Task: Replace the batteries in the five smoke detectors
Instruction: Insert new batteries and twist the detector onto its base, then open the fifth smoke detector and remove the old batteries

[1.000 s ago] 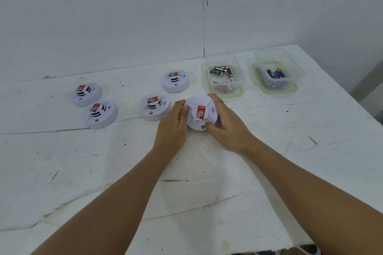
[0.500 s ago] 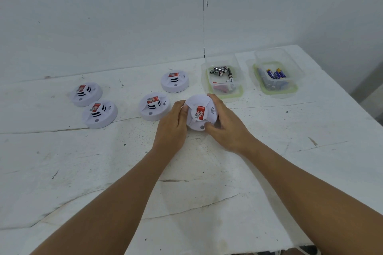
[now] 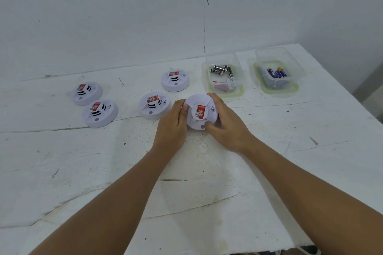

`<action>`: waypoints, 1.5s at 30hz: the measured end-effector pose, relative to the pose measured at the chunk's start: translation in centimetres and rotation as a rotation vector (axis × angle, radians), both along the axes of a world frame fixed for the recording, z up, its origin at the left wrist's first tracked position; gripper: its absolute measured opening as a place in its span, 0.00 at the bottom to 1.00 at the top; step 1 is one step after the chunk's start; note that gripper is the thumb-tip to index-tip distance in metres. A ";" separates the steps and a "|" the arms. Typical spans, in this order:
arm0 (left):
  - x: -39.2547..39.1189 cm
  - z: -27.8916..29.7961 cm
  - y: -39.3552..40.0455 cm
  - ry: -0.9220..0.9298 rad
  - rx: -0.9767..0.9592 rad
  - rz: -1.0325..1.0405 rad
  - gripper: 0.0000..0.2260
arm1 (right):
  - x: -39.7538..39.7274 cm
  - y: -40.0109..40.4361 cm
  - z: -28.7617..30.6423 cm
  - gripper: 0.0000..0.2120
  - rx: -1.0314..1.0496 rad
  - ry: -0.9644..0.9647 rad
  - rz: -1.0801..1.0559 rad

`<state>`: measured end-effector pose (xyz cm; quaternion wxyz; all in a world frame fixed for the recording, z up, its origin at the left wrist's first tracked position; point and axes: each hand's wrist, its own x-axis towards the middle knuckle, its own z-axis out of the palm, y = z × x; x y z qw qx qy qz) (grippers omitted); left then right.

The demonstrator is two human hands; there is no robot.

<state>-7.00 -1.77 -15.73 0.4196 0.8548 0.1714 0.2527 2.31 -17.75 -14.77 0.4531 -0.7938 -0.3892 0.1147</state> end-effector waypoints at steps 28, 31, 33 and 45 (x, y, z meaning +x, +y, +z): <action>-1.7 8.6 9.5 -0.088 -0.037 0.272 0.11 | 0.5 11.1 7.8 0.30 0.154 0.185 0.071; -1.7 9.4 13.9 0.018 -0.142 0.293 0.09 | 1.2 15.0 9.1 0.26 0.042 0.202 0.088; -1.5 9.7 16.8 0.092 -0.192 0.284 0.08 | 1.8 17.9 9.2 0.26 -0.030 0.185 0.097; 1.2 6.8 26.5 0.451 -0.279 0.253 0.06 | 4.4 27.9 6.5 0.19 -0.419 0.052 0.100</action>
